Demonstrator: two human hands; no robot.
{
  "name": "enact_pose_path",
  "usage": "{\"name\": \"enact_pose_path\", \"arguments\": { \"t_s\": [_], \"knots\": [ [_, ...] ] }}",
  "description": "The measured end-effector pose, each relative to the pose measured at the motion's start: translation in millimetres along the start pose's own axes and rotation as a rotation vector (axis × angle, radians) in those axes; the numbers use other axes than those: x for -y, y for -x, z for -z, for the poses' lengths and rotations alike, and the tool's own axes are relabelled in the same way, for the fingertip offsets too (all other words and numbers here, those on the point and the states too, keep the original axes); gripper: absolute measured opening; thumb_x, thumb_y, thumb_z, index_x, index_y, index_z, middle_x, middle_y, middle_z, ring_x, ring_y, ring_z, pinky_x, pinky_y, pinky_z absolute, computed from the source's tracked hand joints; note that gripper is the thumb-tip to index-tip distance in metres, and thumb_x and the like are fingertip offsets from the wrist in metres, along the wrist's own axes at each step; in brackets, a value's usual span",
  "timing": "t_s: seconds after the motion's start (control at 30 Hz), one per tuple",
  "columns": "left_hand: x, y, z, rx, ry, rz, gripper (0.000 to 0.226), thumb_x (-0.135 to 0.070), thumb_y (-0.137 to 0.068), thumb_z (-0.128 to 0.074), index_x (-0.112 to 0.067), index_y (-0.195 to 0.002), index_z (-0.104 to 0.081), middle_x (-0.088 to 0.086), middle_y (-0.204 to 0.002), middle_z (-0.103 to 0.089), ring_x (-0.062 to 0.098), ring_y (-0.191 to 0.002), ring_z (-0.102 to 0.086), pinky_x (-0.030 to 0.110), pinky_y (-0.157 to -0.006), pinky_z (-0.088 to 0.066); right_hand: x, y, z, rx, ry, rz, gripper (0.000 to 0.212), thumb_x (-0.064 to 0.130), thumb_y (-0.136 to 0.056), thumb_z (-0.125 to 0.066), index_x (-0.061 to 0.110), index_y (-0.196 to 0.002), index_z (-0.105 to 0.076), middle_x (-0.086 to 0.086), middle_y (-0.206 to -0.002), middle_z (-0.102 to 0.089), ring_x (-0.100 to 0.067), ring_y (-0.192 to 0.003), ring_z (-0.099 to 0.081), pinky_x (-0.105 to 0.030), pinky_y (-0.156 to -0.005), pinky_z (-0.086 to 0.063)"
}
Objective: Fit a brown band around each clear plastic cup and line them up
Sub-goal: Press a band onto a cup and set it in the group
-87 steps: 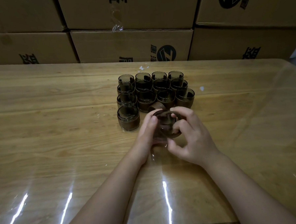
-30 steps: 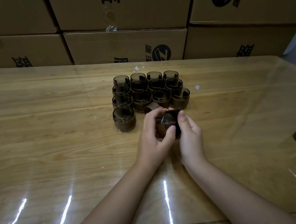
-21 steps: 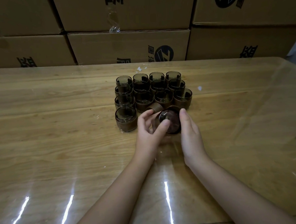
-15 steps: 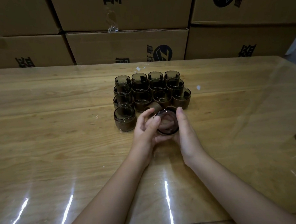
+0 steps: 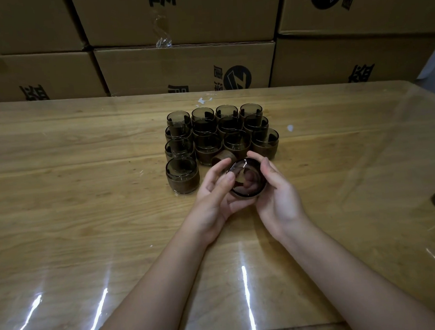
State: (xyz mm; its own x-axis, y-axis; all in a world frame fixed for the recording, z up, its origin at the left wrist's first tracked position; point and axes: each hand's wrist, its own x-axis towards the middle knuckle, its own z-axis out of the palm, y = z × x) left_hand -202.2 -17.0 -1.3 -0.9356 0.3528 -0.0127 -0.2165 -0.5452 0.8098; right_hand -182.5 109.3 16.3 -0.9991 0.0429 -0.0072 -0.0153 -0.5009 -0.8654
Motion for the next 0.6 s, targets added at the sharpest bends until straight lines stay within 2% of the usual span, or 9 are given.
{"name": "enact_pose_path", "arguments": {
  "t_s": [0.07, 0.17, 0.33, 0.6],
  "knots": [
    [-1, 0, 1, 0.024, 0.027, 0.012, 0.108, -0.044, -0.049, -0.093, -0.014, -0.139, -0.042, 0.013, -0.129, -0.062, 0.035, -0.104, -0.066, 0.045, -0.083, -0.058, 3, -2, 2, 0.037, -0.073, -0.022, 0.039, 0.03, -0.08, -0.056, 0.014, -0.115, -0.064, -0.004, -0.098, -0.069, -0.009, -0.087, -0.064, -0.027, -0.081, -0.05],
    [0, 1, 2, 0.063, 0.024, 0.021, 0.106, -0.048, -0.058, -0.089, -0.008, -0.143, -0.04, 0.021, -0.138, -0.053, 0.036, -0.114, -0.061, 0.05, -0.094, -0.052, 8, -3, 4, 0.111, -0.2, -0.069, 0.032, 0.021, -0.082, -0.056, 0.012, -0.112, -0.062, -0.003, -0.092, -0.071, -0.009, -0.082, -0.067, -0.025, -0.074, -0.054],
    [0, 1, 5, 0.144, 0.091, 0.08, 0.071, -0.048, -0.07, -0.082, -0.01, -0.127, -0.061, 0.019, -0.134, -0.058, 0.031, -0.12, -0.059, 0.041, -0.093, -0.053, 12, -5, 3, 0.161, -0.217, -0.081, 0.034, 0.022, -0.084, -0.055, 0.014, -0.117, -0.058, -0.004, -0.098, -0.072, -0.017, -0.094, -0.067, -0.029, -0.08, -0.055],
    [0, 0, 5, 0.146, 0.13, 0.091, 0.069, -0.057, -0.069, -0.077, -0.013, -0.122, -0.066, 0.017, -0.13, -0.061, 0.028, -0.118, -0.061, 0.036, -0.091, -0.054, 13, -5, 1, 0.199, -0.291, -0.089, 0.037, 0.019, -0.085, -0.055, 0.015, -0.121, -0.054, -0.007, -0.1, -0.071, -0.02, -0.099, -0.068, -0.032, -0.084, -0.056]
  ]
}}
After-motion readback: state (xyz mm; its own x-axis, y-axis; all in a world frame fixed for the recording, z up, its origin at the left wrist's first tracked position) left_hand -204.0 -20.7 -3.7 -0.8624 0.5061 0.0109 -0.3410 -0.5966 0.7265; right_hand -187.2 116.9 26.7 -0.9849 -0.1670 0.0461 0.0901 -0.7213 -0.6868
